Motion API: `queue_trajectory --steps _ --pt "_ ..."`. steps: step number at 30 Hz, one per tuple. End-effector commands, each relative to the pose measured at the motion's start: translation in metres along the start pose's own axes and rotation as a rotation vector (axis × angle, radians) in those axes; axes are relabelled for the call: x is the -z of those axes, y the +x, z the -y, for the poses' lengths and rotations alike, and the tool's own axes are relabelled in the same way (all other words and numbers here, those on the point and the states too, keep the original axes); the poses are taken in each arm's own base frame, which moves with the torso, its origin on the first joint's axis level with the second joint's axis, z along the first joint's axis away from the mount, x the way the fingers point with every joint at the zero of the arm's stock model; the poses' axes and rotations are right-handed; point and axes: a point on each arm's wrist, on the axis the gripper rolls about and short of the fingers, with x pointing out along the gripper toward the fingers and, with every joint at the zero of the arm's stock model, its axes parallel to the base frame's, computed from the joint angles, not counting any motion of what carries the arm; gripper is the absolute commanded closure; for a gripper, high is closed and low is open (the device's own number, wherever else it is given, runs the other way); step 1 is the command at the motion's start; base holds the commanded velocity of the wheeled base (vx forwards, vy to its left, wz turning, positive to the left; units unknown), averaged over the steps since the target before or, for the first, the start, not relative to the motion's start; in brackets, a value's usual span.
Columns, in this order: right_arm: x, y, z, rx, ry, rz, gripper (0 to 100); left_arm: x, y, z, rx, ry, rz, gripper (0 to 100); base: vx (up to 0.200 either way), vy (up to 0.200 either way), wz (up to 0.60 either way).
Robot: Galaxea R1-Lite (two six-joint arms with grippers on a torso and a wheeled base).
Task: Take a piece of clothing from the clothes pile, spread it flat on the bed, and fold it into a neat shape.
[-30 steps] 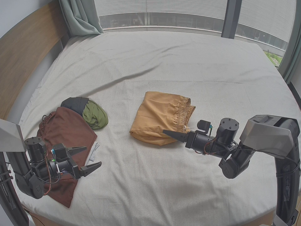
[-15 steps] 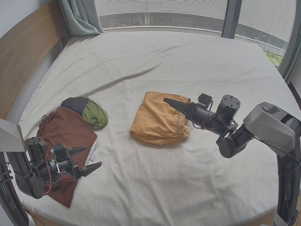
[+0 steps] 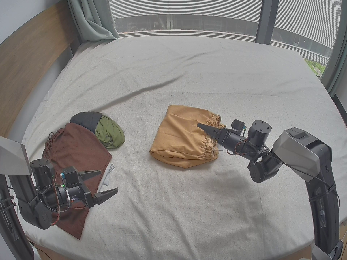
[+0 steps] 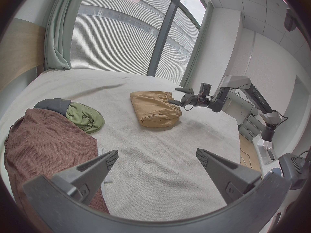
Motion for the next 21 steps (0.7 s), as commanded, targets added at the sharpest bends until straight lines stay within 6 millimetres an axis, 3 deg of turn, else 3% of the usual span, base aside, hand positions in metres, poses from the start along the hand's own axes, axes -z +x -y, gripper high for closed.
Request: queue_trajectory --steps 1,6,14,20,21 --pt "0.027 -0.006 0.032 0.055 0.019 -0.036 0 0.002 0.001 0.0 0.004 -0.005 -0.006 0 0.0 0.0 0.0" --pt "0.041 -0.01 0.045 0.079 0.019 -0.057 0 0.002 0.001 0.001 0.004 -0.006 -0.007 0 0.0 0.0 0.0" --pt "0.034 -0.011 0.046 0.078 0.009 -0.04 0 0.002 0.002 0.001 0.007 -0.004 -0.006 0 0.0 0.0 0.0" --pt "0.021 -0.011 0.032 0.055 -0.018 -0.014 0 0.001 0.002 0.002 0.011 0.0 -0.003 0 0.0 0.0 0.0" --pt "0.013 -0.013 0.017 0.038 -0.032 -0.004 0 -0.001 0.002 0.002 0.012 0.004 0.0 0 0.0 0.0 0.0"
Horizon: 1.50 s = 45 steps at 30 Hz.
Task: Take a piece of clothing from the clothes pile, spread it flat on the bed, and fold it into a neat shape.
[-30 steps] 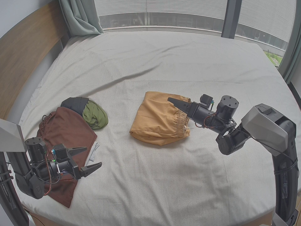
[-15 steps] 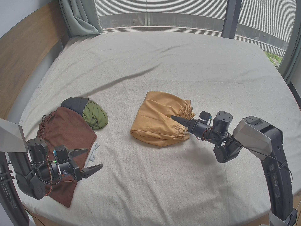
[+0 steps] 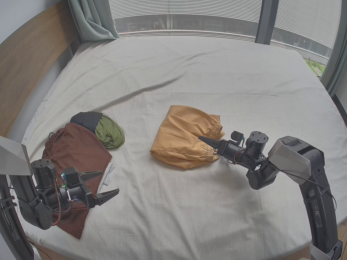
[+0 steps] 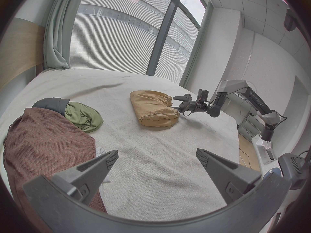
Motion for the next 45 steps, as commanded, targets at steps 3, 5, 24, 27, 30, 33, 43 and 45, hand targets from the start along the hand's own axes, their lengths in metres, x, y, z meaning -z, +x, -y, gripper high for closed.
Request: queue_trajectory --steps 3,5,24,27,30,33,43,45 --pt "-0.021 -0.009 -0.039 -0.042 -0.036 0.028 0 -0.003 0.0 0.001 0.004 0.009 0.008 0 0.0 0.0 0.0" --pt "-0.028 -0.019 -0.063 -0.069 -0.057 0.042 0 -0.004 0.001 0.002 0.007 0.015 0.012 0 0.0 0.0 0.0" --pt "-0.014 -0.157 -0.192 -0.008 -0.465 -0.058 0 -0.046 -0.006 0.055 0.152 0.146 0.122 0 0.0 0.0 0.0" --pt "-0.014 -0.183 -0.195 0.049 -0.524 -0.052 0 -0.053 -0.011 0.068 0.187 0.17 0.144 0 0.0 0.0 0.0" --pt "-0.02 -0.204 -0.196 0.137 -0.6 -0.014 0 -0.059 -0.017 0.083 0.233 0.193 0.169 0 0.0 0.0 0.0" --pt "-0.022 -0.223 -0.203 0.217 -0.66 0.025 0 -0.072 -0.025 0.105 0.311 0.218 0.221 0 0.0 0.0 0.0" --pt "-0.027 -0.274 -0.253 0.232 -0.784 0.187 0 -0.075 -0.061 0.13 0.36 0.234 0.27 0 0.0 0.0 0.0" --pt "-0.025 -0.285 -0.262 0.247 -0.808 0.221 0 -0.082 -0.071 0.134 0.361 0.243 0.315 0 0.0 0.0 0.0"
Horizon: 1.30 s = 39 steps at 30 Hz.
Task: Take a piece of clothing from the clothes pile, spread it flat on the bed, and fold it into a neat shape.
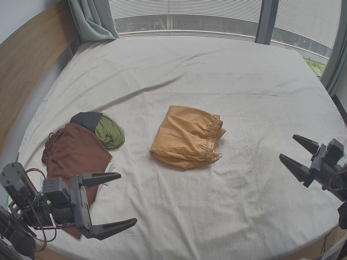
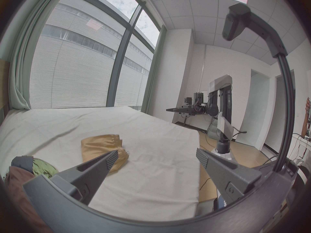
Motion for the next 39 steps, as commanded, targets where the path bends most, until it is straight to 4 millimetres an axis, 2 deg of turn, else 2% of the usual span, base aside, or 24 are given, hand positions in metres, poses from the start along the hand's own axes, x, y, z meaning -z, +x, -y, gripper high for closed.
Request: queue_trajectory --steps 1,9,10,15,17,20,25,29,32,33,34,35,39 --pt "-0.021 -0.04 -0.016 0.064 -0.086 0.113 0 -0.024 -0.021 0.022 0.014 0.053 0.099 0 0.0 0.0 0.0" --pt "-0.035 -0.071 -0.037 0.073 -0.118 0.165 0 -0.044 -0.045 0.041 -0.026 0.103 0.181 0 0.0 0.0 0.0" --pt "-0.035 -0.072 -0.037 0.073 -0.119 0.167 0 -0.044 -0.046 0.042 -0.026 0.104 0.182 0 0.0 0.0 0.0" --pt "-0.033 -0.106 -0.063 0.055 -0.1 0.178 0 -0.043 -0.071 0.064 -0.082 0.073 0.149 0 0.0 0.0 0.0" --pt "-0.032 -0.112 -0.068 0.053 -0.082 0.179 0 -0.041 -0.075 0.068 -0.085 0.069 0.142 0 0.0 0.0 0.0" --pt "-0.015 -0.143 -0.09 0.044 -0.005 0.187 0 -0.033 -0.098 0.09 -0.099 0.059 0.129 0 0.0 0.0 0.0" --pt "0.025 -0.178 -0.113 0.056 0.034 0.181 0 -0.007 -0.124 0.116 -0.189 0.018 0.068 0 0.0 0.0 0.0" --pt "0.035 -0.177 -0.112 0.141 0.062 0.129 0 0.011 -0.138 0.133 -0.237 0.008 0.078 0 0.0 0.0 0.0" --pt "0.046 -0.177 -0.109 0.267 0.095 0.048 0 0.016 -0.143 0.141 -0.301 -0.027 0.135 0 0.0 0.0 0.0" --pt "0.046 -0.177 -0.109 0.267 0.095 0.048 0 0.016 -0.143 0.141 -0.301 -0.027 0.135 0 0.0 0.0 0.0" --pt "0.051 -0.178 -0.106 0.399 0.067 0.001 0 0.014 -0.144 0.141 -0.344 -0.054 0.16 0 0.0 0.0 0.0" --pt "0.05 -0.179 -0.105 0.436 0.062 0.005 0 0.013 -0.144 0.14 -0.37 -0.051 0.167 0 0.0 0.0 0.0" --pt "0.05 -0.181 -0.102 0.609 -0.04 -0.016 0 0.017 -0.144 0.137 -0.605 -0.092 0.141 0 0.0 0.0 0.0"
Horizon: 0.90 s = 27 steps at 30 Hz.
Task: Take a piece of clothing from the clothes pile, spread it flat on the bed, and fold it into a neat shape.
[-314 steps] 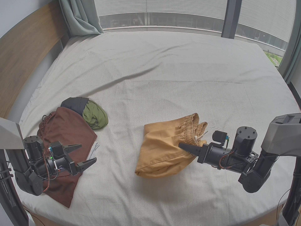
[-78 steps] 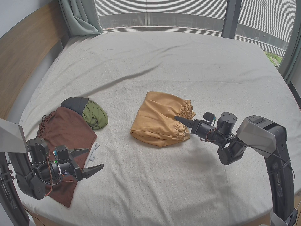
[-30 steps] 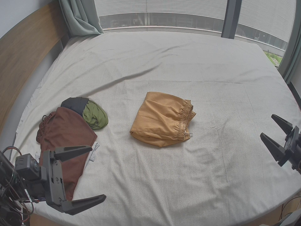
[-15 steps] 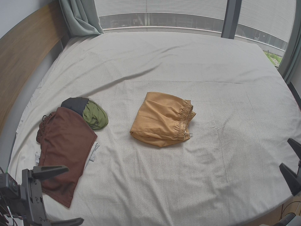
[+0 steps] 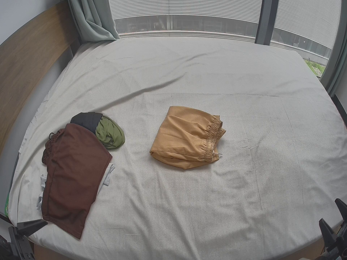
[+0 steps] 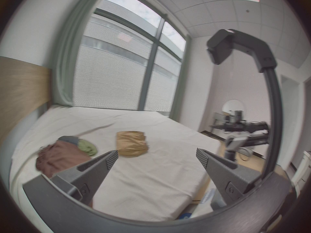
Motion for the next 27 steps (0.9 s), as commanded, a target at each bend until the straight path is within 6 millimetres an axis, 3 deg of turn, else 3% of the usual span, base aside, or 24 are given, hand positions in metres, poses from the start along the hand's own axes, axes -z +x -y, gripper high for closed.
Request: queue_trajectory --steps 1,9,18,22,27 --pt "0.017 -0.014 0.003 0.28 -0.175 0.042 0 0.023 -0.019 0.009 -0.355 -0.018 0.06 0 0.0 0.0 0.0" --pt "0.017 -0.014 0.004 0.282 -0.211 0.051 0 0.037 -0.023 0.009 -0.709 0.016 0.003 0 0.0 0.0 0.0" --pt "0.017 -0.013 0.003 0.264 -0.177 0.057 0 0.038 -0.025 0.01 -0.728 0.056 0.009 0 0.0 0.0 0.0" --pt "0.018 -0.013 0.003 0.266 -0.177 0.049 0 0.045 -0.028 0.007 -0.925 0.018 -0.056 0 0.0 0.0 0.0" --pt "0.024 -0.014 0.005 0.293 -0.144 -0.016 0 0.044 -0.028 0.008 -0.877 0.031 -0.039 0 0.0 0.0 0.0"
